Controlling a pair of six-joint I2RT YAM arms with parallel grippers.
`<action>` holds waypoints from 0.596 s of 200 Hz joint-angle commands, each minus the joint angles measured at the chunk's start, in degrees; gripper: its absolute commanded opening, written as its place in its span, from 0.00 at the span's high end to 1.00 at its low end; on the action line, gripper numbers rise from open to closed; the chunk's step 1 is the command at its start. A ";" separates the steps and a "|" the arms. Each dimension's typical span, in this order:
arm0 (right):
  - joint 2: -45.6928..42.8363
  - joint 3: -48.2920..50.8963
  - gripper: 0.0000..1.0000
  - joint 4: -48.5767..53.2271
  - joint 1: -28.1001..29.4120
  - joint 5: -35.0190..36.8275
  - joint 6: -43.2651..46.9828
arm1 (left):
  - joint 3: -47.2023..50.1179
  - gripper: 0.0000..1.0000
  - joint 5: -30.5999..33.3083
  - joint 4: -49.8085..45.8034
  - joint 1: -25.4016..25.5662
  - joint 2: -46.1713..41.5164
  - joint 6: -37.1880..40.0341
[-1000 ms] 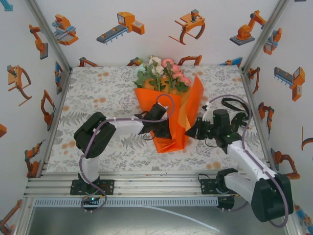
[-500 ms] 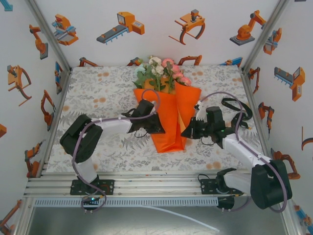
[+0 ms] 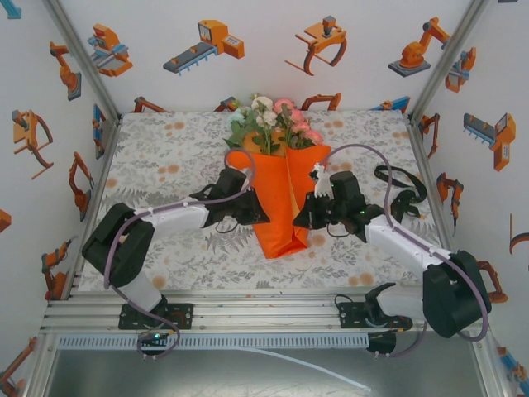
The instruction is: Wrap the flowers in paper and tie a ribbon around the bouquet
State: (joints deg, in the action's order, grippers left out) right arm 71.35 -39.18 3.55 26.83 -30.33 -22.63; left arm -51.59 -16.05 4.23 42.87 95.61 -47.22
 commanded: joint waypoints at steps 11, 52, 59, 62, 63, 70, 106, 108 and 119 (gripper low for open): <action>-0.15 -3.39 0.95 -0.27 1.72 1.29 0.69 | -2.06 0.83 -1.84 2.79 2.92 4.63 -2.01; 2.94 -5.08 0.95 -2.52 6.17 1.62 -0.87 | -2.45 0.83 -1.26 4.65 2.83 7.31 -3.85; 4.16 -4.82 0.95 -4.18 6.72 1.27 -1.64 | -1.88 0.83 -1.16 5.43 2.71 7.13 -4.30; 4.90 -4.73 0.95 -4.71 7.02 1.18 -1.98 | -1.55 0.83 -1.09 5.98 2.58 6.88 -4.65; 5.14 -4.70 0.95 -4.92 7.10 1.17 -2.02 | -1.43 0.83 -1.00 6.19 2.58 6.87 -4.73; 6.64 -4.60 0.94 -5.82 7.59 1.15 -2.49 | 0.11 0.82 -0.76 8.52 2.15 5.86 -5.94; 13.99 -4.24 0.93 -11.37 8.82 -1.02 -4.10 | 8.56 0.76 -0.01 15.04 -1.48 -1.59 -12.43; 14.28 -4.24 0.93 -11.61 8.78 -1.15 -4.09 | 8.78 0.76 0.08 14.76 -1.63 -2.15 -12.49; 15.54 -4.31 0.93 -12.65 8.77 -1.25 -3.94 | 9.65 0.76 1.13 11.92 -2.23 -4.85 -12.82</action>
State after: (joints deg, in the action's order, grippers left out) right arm 85.03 -42.87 -3.73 35.14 -29.98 -25.50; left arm -44.18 -16.80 15.70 42.22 96.88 -55.99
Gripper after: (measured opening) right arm 0.067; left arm 0.242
